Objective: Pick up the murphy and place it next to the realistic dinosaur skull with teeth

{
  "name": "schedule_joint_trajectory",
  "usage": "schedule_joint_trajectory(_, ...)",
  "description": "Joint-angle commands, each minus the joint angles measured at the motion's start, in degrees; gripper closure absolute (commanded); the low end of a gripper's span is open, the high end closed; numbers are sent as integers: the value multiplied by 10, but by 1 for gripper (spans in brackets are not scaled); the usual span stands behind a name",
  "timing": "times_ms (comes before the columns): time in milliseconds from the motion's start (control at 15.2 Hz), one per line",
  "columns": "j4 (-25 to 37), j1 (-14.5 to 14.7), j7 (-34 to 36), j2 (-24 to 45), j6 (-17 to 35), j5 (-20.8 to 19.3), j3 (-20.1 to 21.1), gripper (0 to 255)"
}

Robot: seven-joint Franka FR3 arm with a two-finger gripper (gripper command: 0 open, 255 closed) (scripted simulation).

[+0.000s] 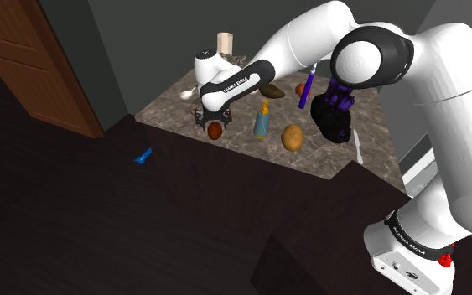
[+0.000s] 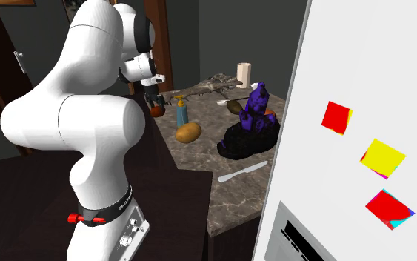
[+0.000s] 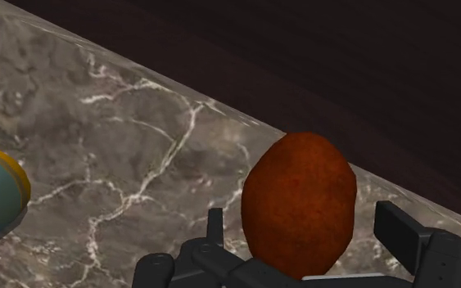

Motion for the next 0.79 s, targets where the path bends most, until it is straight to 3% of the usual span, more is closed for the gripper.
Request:
schedule_joint_trajectory(0,-4,0,-1,-14,-10,2,2,0)
schedule_joint_trajectory(198,-10,1,-3,-49,-40,7,7,0)
schedule_joint_trajectory(726,-10,1,-3,-49,-40,7,7,0)
